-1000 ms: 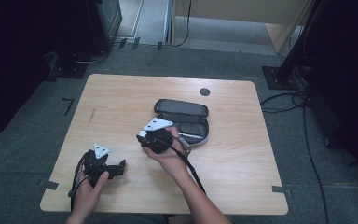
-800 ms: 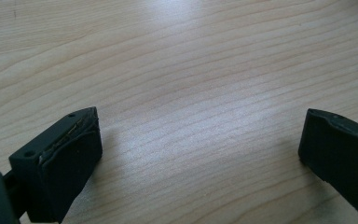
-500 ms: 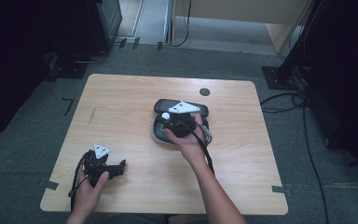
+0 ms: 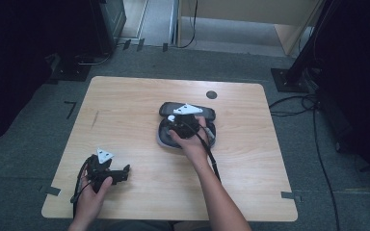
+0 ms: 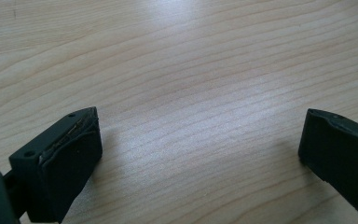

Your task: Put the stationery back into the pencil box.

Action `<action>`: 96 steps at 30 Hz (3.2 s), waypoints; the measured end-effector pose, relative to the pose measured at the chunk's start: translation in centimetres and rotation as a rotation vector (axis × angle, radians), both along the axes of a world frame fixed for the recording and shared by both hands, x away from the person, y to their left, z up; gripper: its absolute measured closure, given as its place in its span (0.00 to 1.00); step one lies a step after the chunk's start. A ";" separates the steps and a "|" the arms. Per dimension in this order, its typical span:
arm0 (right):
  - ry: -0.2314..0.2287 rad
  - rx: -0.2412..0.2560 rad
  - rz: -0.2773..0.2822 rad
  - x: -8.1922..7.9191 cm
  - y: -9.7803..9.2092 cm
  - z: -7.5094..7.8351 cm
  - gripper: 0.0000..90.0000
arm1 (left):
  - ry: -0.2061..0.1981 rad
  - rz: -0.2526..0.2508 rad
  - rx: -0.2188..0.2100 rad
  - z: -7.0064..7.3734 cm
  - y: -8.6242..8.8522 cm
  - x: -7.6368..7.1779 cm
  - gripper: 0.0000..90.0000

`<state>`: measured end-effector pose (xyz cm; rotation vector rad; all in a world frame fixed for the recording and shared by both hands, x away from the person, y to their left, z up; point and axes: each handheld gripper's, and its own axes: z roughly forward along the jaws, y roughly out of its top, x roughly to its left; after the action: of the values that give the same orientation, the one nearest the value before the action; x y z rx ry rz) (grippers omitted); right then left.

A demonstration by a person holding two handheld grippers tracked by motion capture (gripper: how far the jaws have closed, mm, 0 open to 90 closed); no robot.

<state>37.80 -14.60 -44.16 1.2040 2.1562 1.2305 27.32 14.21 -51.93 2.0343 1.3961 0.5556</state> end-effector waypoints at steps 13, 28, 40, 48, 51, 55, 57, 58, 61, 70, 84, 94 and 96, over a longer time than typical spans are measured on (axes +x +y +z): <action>0.015 0.027 0.059 0.6 0.8 -1.6 0.72 | -0.002 0.001 0.001 0.0 0.0 0.0 0.00; 0.103 0.046 -0.021 1.8 -2.6 -2.8 0.65 | -0.003 0.003 0.002 0.0 -0.1 0.0 0.00; 0.113 0.029 -0.069 1.9 -4.3 -3.9 0.65 | -0.003 0.003 0.002 0.0 -0.1 0.0 0.00; 0.096 0.024 -0.082 0.9 -5.3 -3.6 0.62 | -0.003 0.003 0.002 0.0 -0.1 0.0 0.00; 0.086 0.020 -0.078 0.4 -5.8 -3.5 0.60 | -0.003 0.003 0.002 0.0 -0.1 0.0 0.00; 0.077 0.025 -0.081 -0.6 -6.6 -3.1 0.54 | -0.002 0.003 0.003 0.0 -0.1 0.0 0.00; 0.077 0.035 -0.084 -1.2 -7.0 -2.9 0.51 | -0.002 0.003 0.003 0.0 -0.1 0.0 0.00; 0.079 0.038 -0.084 -1.6 -7.2 -2.8 0.49 | -0.001 0.003 0.004 0.0 -0.1 0.0 0.00; 0.081 0.037 -0.078 -2.6 -7.7 -2.7 0.44 | -0.001 0.003 0.004 0.0 -0.1 0.0 0.00; 0.074 -0.021 -0.139 -5.4 -9.2 -2.2 0.15 | -0.002 0.003 0.003 0.0 -0.1 0.0 0.00; 0.113 -0.032 -0.177 -9.1 -12.4 -3.1 0.00 | -0.001 0.002 0.005 0.0 -0.1 0.0 0.00; 0.143 -0.054 -0.214 -11.4 -15.3 -4.7 0.00 | -0.001 0.002 0.005 0.0 -0.1 0.0 0.00; 0.149 -0.061 -0.218 -11.8 -15.8 -4.9 0.00 | -0.001 0.002 0.005 0.0 -0.1 0.0 0.00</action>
<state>26.00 -30.40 -49.03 1.5008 2.0805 1.0055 27.32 14.11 -51.95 2.0365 1.3973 0.5616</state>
